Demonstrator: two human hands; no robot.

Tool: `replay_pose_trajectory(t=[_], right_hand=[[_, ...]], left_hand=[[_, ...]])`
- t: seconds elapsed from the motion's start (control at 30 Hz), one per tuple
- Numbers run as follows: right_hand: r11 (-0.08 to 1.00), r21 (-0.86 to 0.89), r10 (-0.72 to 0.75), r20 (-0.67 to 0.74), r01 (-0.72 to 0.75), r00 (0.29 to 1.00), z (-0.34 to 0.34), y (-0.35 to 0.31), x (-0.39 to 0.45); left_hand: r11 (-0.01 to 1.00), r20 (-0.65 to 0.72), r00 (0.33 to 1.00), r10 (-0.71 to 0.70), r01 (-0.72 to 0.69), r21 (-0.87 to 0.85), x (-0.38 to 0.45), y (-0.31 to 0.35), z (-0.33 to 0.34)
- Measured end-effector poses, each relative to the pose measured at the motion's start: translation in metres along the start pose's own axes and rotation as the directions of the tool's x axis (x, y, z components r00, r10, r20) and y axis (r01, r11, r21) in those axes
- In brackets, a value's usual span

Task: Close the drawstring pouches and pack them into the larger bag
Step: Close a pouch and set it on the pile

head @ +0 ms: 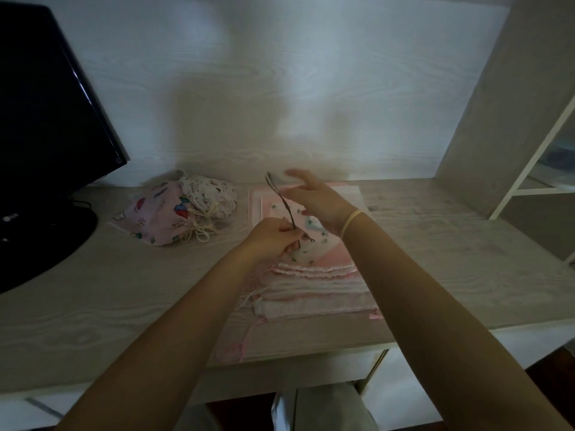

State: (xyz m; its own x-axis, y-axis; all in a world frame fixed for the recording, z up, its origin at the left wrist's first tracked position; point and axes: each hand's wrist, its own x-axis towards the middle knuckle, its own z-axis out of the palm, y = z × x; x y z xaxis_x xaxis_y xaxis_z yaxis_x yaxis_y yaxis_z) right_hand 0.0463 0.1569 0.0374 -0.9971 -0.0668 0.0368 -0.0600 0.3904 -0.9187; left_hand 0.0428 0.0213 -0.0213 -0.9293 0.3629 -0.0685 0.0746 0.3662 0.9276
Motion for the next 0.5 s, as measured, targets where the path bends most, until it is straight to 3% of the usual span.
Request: replay_pose_trajectory(t=[0.13,0.3,0.4,0.5], right_hand=[[0.993,-0.114,0.014,-0.108,-0.027,0.994,-0.005,0.005,-0.004],[0.901,-0.434,0.112,0.205,-0.012,0.972,-0.009,0.014,-0.012],[0.800,-0.598,0.051,0.153,0.051,0.987,-0.007,0.019,-0.010],[0.780,-0.624,0.033,0.115,0.047,0.993,-0.011,0.020,-0.007]], left_hand=[[0.961,0.030,0.997,-0.077,0.082,-0.263,0.002,-0.005,-0.008],[0.909,0.068,0.989,-0.131,0.148,-0.390,0.001,-0.001,-0.007],[0.905,0.069,0.986,-0.149,0.164,-0.392,0.004,0.000,-0.004],[0.891,0.085,0.984,-0.157,0.178,-0.417,0.003,-0.001,-0.005]])
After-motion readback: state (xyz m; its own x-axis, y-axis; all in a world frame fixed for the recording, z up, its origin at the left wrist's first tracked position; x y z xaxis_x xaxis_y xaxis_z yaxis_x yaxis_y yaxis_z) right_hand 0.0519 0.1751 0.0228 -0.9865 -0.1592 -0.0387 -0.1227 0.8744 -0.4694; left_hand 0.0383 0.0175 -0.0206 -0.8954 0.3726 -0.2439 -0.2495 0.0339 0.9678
